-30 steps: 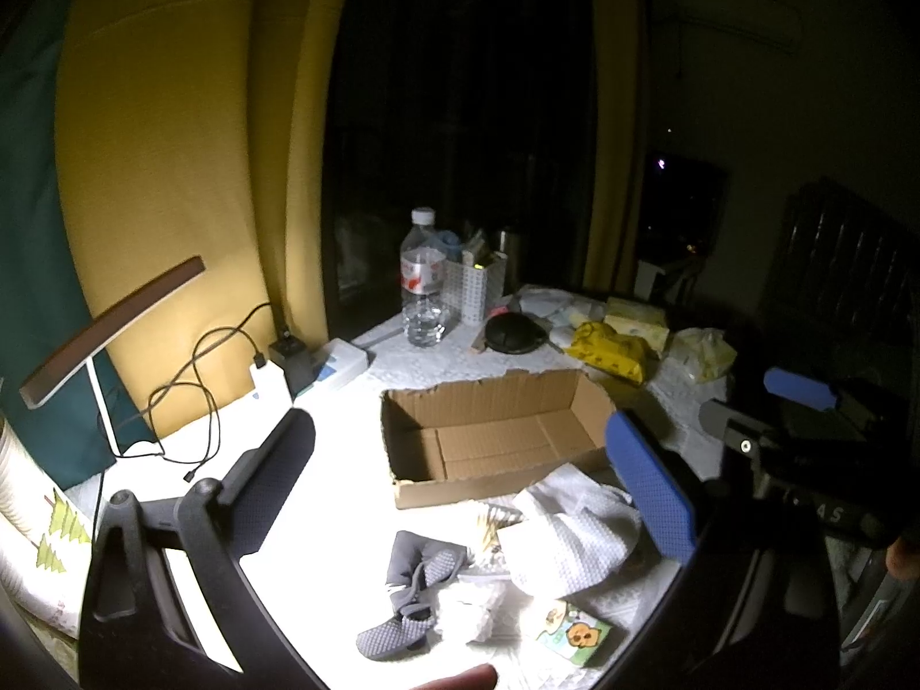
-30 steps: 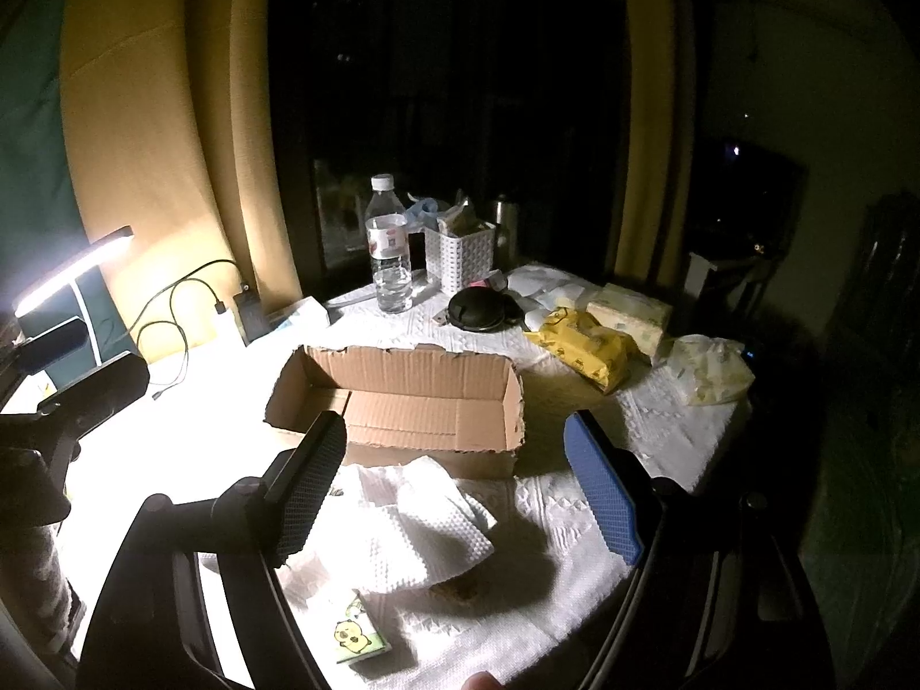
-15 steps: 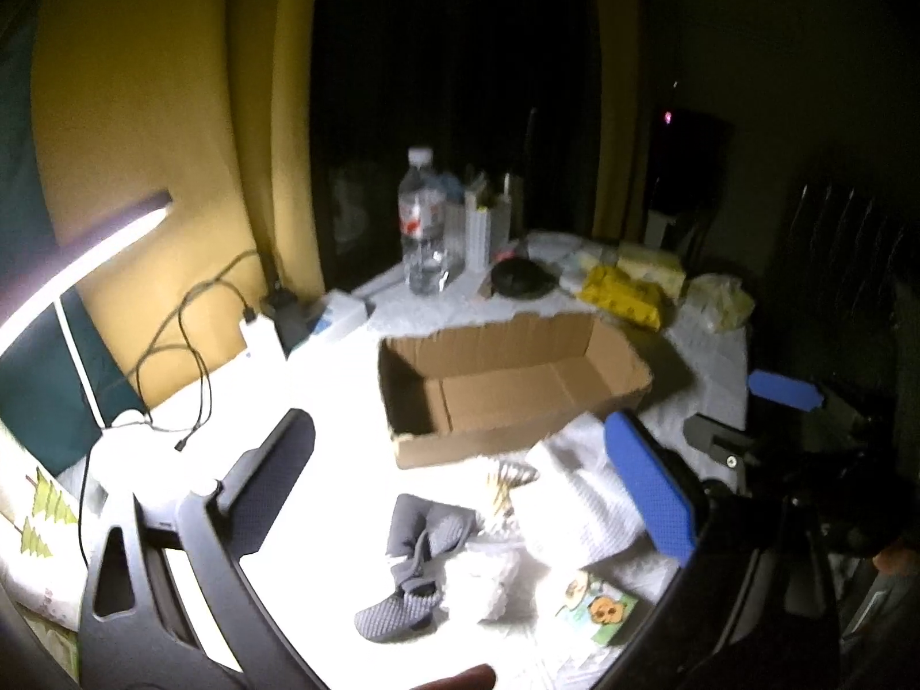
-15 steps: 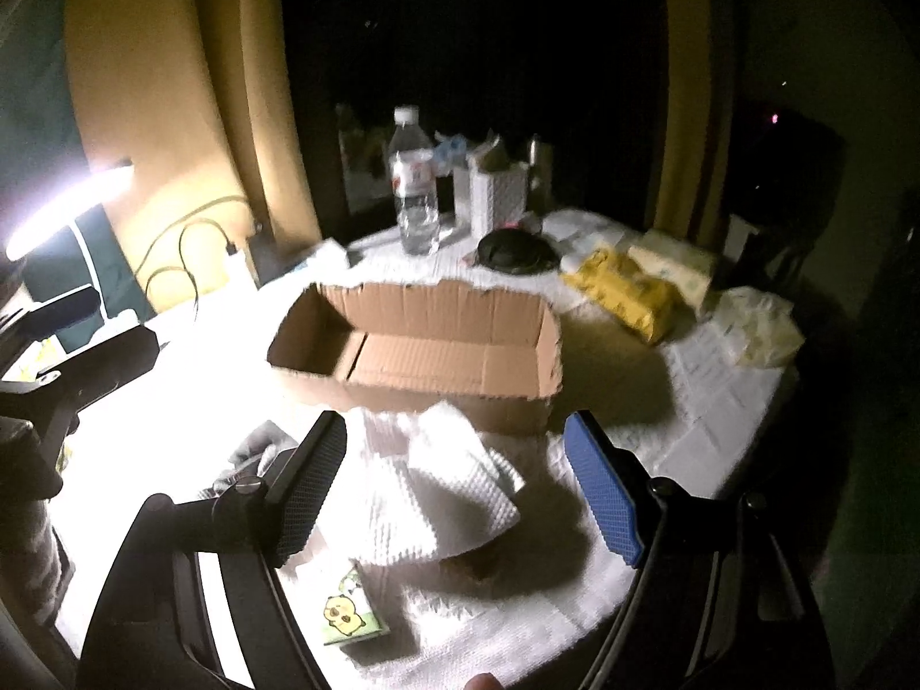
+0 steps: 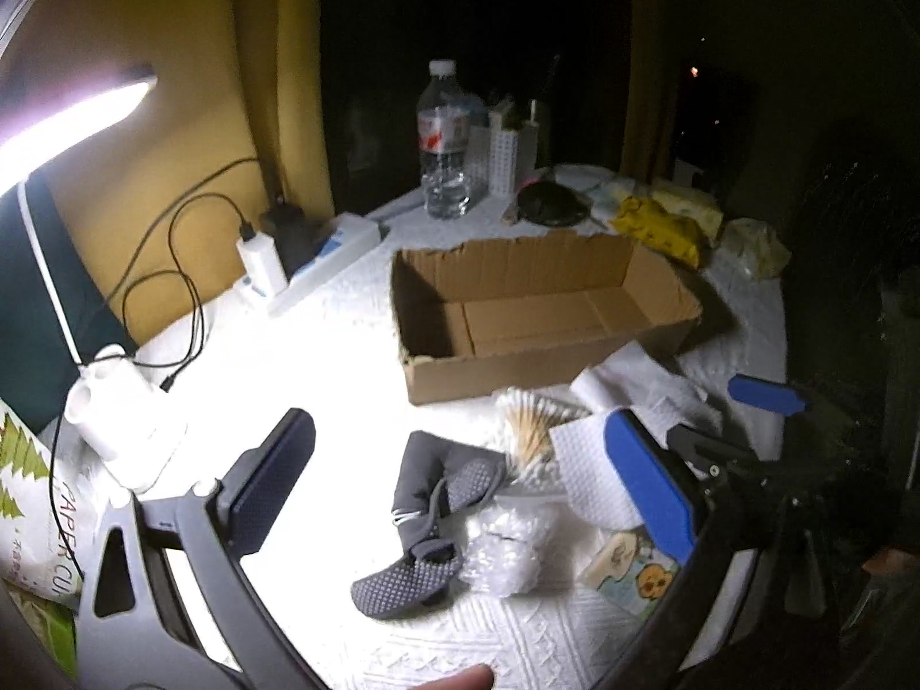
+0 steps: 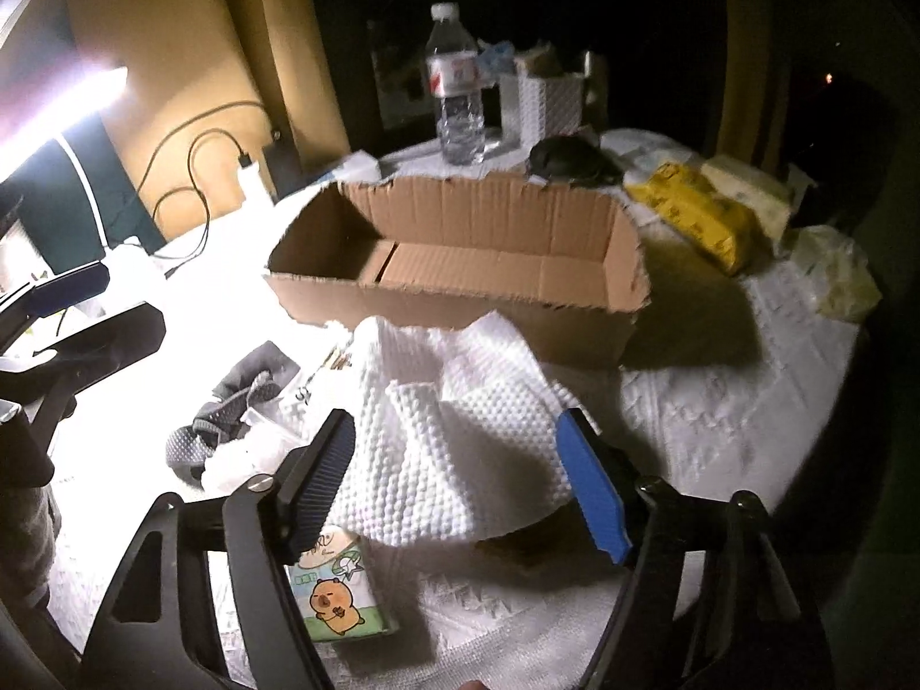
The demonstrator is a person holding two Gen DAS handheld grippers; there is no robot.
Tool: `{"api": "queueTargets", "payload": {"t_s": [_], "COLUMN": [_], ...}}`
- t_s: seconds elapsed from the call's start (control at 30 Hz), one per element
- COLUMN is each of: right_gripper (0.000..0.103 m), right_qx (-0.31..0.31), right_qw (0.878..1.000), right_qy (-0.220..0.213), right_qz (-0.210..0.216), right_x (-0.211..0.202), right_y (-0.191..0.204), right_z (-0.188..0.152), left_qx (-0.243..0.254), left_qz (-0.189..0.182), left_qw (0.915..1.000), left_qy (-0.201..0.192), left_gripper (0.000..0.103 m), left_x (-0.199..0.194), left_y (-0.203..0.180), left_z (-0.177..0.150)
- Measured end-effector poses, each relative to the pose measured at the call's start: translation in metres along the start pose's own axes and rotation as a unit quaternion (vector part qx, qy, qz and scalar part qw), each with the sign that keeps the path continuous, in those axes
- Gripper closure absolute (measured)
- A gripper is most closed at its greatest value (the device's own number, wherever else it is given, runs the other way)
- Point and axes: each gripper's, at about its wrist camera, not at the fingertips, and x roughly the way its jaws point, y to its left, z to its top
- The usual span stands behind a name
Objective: Organize soft objects
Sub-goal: 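Reach the right gripper to the white paper towel and close on it, then lift the white paper towel with the right gripper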
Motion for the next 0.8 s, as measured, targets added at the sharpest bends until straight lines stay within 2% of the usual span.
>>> {"api": "queueTargets", "payload": {"t_s": [0.17,0.27,0.33,0.4,0.47,0.57,0.8], "right_gripper": [0.036,0.043,0.052,0.075,0.09,0.094,0.093], "right_qx": [-0.011,-0.018,-0.021,-0.026,-0.033,-0.036,-0.01], "right_qw": [1.0,0.999,0.999,0.999,0.999,0.999,0.998], "right_qy": [0.016,0.023,0.028,0.03,0.028,0.013,-0.029], "right_qz": [0.015,0.029,0.028,0.029,0.029,0.03,0.046], "right_x": [0.016,0.024,0.029,0.033,0.033,0.024,-0.014], "right_y": [0.006,0.011,0.013,0.014,0.015,0.014,-0.009], "right_z": [-0.004,-0.006,-0.008,-0.01,-0.012,-0.011,0.001], "left_qx": [-0.008,-0.009,-0.009,-0.009,-0.008,-0.005,0.001], "left_qz": [0.003,0.003,0.002,0.002,0.001,0.0,-0.005], "left_qw": [0.9999,0.9998,0.9998,0.9997,0.9997,0.9997,0.9998], "left_qy": [0.014,0.018,0.02,0.021,0.023,0.024,0.021], "left_gripper": [0.002,0.002,0.002,0.002,0.002,0.002,0.002], "left_x": [0.009,0.011,0.011,0.011,0.011,0.012,0.008], "left_y": [0.005,0.006,0.006,0.007,0.006,0.004,-0.006], "left_z": [-0.005,-0.008,-0.009,-0.01,-0.011,-0.01,-0.01]}}
